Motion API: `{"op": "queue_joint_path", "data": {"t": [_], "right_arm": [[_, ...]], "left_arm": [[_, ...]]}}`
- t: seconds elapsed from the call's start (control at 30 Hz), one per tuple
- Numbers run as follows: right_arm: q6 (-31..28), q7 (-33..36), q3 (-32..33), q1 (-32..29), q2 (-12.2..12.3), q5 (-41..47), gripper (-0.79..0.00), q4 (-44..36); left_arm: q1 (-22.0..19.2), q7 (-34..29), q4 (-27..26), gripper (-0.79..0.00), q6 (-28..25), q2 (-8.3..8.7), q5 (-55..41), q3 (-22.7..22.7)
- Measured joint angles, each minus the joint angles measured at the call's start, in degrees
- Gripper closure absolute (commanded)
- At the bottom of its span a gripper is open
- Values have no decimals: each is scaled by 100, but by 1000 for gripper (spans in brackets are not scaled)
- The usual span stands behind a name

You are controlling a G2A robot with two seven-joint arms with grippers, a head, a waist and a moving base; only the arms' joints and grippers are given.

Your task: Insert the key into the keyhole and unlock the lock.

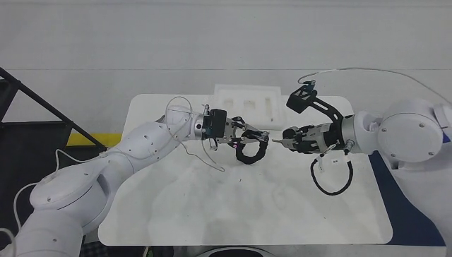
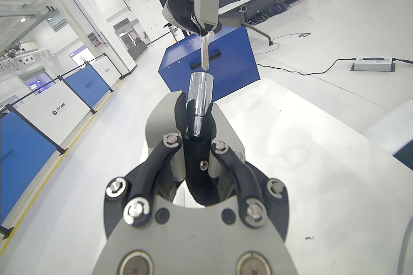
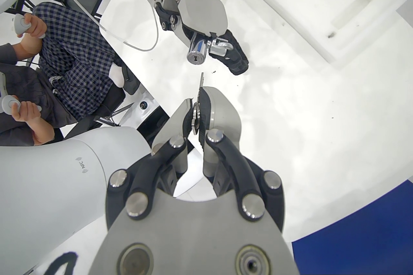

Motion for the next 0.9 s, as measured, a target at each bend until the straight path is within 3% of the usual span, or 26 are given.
{"op": "queue_joint_path", "data": {"t": [0.9], "right_arm": [[110, -360, -291, 153, -25, 221, 0, 157]], "left_arm": [[45, 56, 37, 0, 56, 5, -151, 0]]}}
